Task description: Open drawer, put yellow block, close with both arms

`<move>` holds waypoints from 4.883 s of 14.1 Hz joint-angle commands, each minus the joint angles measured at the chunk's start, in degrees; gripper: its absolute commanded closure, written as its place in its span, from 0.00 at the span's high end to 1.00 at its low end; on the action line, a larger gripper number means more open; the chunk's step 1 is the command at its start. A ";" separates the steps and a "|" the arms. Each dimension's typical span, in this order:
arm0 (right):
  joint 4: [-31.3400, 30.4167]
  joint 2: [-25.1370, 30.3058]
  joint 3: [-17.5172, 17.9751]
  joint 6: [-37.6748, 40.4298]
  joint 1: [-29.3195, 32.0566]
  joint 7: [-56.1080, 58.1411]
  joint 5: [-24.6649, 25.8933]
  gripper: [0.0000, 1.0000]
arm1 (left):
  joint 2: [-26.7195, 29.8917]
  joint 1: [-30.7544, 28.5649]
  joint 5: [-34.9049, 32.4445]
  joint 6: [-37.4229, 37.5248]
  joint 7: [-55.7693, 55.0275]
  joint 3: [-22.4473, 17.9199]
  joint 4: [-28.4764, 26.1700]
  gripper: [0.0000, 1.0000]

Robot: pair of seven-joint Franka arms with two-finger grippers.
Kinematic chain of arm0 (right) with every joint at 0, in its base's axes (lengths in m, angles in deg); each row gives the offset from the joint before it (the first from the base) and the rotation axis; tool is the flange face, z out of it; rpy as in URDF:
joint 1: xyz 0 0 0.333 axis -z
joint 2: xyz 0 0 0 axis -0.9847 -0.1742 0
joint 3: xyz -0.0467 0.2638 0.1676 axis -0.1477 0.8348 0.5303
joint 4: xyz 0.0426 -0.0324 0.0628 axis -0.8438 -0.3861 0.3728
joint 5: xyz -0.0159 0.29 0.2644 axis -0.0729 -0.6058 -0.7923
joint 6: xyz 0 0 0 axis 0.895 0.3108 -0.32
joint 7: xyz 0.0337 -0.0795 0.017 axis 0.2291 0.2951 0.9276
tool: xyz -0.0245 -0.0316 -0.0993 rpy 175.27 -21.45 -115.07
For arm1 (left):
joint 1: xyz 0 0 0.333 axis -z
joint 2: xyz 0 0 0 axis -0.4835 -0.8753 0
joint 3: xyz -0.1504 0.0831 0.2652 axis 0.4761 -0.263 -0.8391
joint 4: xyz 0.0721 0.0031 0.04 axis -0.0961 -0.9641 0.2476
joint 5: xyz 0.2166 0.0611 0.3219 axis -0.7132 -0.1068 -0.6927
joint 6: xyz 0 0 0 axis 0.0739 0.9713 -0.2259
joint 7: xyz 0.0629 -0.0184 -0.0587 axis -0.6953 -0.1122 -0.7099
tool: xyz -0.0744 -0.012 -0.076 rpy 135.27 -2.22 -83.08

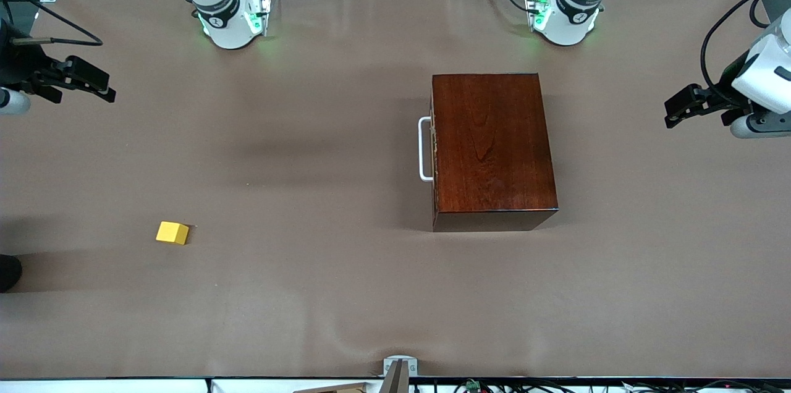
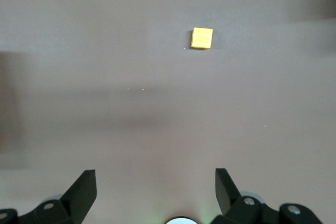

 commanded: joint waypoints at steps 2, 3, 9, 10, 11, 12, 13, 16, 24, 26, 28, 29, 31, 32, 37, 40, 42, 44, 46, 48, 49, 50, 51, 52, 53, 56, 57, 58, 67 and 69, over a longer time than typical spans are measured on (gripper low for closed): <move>-1.17 1.64 -0.08 -0.18 0.40 -0.50 0.37 1.00 | 0.10 -0.36 0.91 0.18 -0.53 0.31 0.70 1.00; -1.08 1.73 -0.69 -0.09 0.40 -0.50 0.38 1.00 | 0.10 -0.28 0.91 0.18 -0.61 0.31 0.70 1.00; -0.81 1.91 -2.10 -2.10 1.27 0.11 0.55 1.00 | 0.01 -0.54 1.00 0.09 -0.53 0.31 0.87 1.00; -0.90 1.73 -2.10 -2.28 2.41 0.20 0.55 1.00 | -0.16 -0.36 1.00 0.09 -0.61 0.31 1.57 1.00; -0.99 1.73 -2.19 -2.20 2.94 0.29 0.46 1.00 | -0.51 0.25 1.00 0.18 -0.79 0.40 1.75 1.00; -1.08 1.65 -2.19 -2.20 3.56 0.55 0.46 1.00 | -0.69 0.77 0.92 0.18 -1.05 0.75 1.75 1.00; -1.08 1.64 -2.19 -2.11 4.00 1.68 0.46 1.00 | -1.04 1.56 1.00 0.18 -2.27 1.18 1.84 1.00; -0.99 1.73 -2.19 -2.11 5.93 5.37 0.38 1.00 | -3.49 4.37 0.83 0.18 -5.89 3.81 4.12 1.00; -0.90 1.47 -2.01 -2.20 9.37 9.70 0.02 1.00 | -13.94 19.47 4.34 0.62 -26.68 10.07 13.77 1.00; -1.16 1.38 -1.75 -2.11 8.84 9.25 0.02 1.00 | -17.20 25.01 4.08 0.62 -33.89 9.98 16.59 1.00; -1.17 1.12 -1.75 -2.37 8.49 9.25 0.11 1.00 | -20.36 30.02 3.82 0.53 -39.26 9.72 18.36 1.00; -1.17 0.68 -1.75 -3.07 8.40 9.25 0.02 1.00 | -22.21 32.66 3.73 0.44 -41.98 9.28 19.32 1.00; -1.25 -0.11 -1.75 -3.60 8.05 9.25 0.02 1.00 | -26.25 36.36 1.28 -0.08 -48.05 9.01 21.34 1.00; -1.34 -0.46 -1.75 -4.39 8.05 9.34 0.11 1.00 | -28.18 37.68 -0.04 -0.69 -49.38 9.01 21.61 1.00; -5.91 -3.27 -1.66 -13.70 6.90 10.04 0.11 1.00 | -34.96 42.08 -3.22 -4.03 -50.53 6.30 21.79 1.00; -6.00 -6.25 -1.75 -14.85 6.29 10.31 0.37 1.00 | -37.42 46.29 -3.22 -4.65 -50.54 1.12 21.70 1.00; -6.00 -8.80 -1.75 -16.86 6.20 11.01 0.38 1.00 | -39.09 47.97 -3.22 -5.18 -50.45 -1.18 21.70 1.00; -6.00 -11.26 -1.75 -18.71 5.59 11.19 0.46 1.00 | -40.24 48.06 -3.30 -5.80 -50.45 -1.53 21.70 1.00; -6.09 -13.98 -1.75 -21.60 4.97 11.19 1.07 1.00 | -41.03 48.06 -4.44 -6.76 -50.36 -1.97 21.62 1.00; -6.00 -16.71 -1.75 -25.47 5.06 11.19 2.83 1.00 | -42.08 48.06 -5.93 -7.20 -50.27 -1.89 21.62 1.00; -6.00 -17.86 -1.75 -27.05 5.14 11.19 3.79 1.00 | -42.52 48.06 -6.03 -7.81 -50.27 -1.89 21.62 1.00; -6.09 -18.91 -1.75 -28.20 5.23 11.19 4.15 1.00 | -42.96 48.15 -6.03 -8.43 -50.36 -1.89 21.62 1.00; -6.18 -20.05 -1.75 -29.34 5.32 11.19 4.15 1.00 | -43.40 48.15 -6.03 -8.96 -50.36 -1.89 21.62 1.00; -6.44 -21.20 -1.75 -30.92 5.15 11.19 4.15 1.00 | -43.67 48.07 -6.03 -9.83 -50.10 -1.89 21.53 1.00; -7.48 -21.90 -1.75 -33.20 4.80 11.10 4.15 1.00 | -43.76 48.06 -6.03 -10.80 -49.49 -1.71 21.53 1.00; -14.42 -22.17 -1.75 -42.60 4.44 11.10 4.24 1.00 | -44.55 48.24 -5.94 -12.73 -49.04 -1.36 21.53 1.00; -16.18 -22.35 -1.75 -45.67 4.62 11.10 4.24 1.00 | -44.55 48.50 -5.94 -13.09 -49.04 -1.36 21.53 1.00; -17.50 -22.96 -1.83 -48.23 4.62 11.10 4.24 1.00 | -44.55 48.59 -5.94 -13.44 -49.04 -1.36 21.53 1.00; -18.31 -32.10 -1.92 -59.41 5.58 11.01 4.24 1.00 | -44.81 48.68 -5.68 -19.85 -49.22 0.22 21.70 1.00; -18.31 -33.85 -1.84 -61.16 5.58 10.40 4.16 1.00 | -44.99 48.59 -5.59 -21.61 -49.13 1.44 21.70 1.00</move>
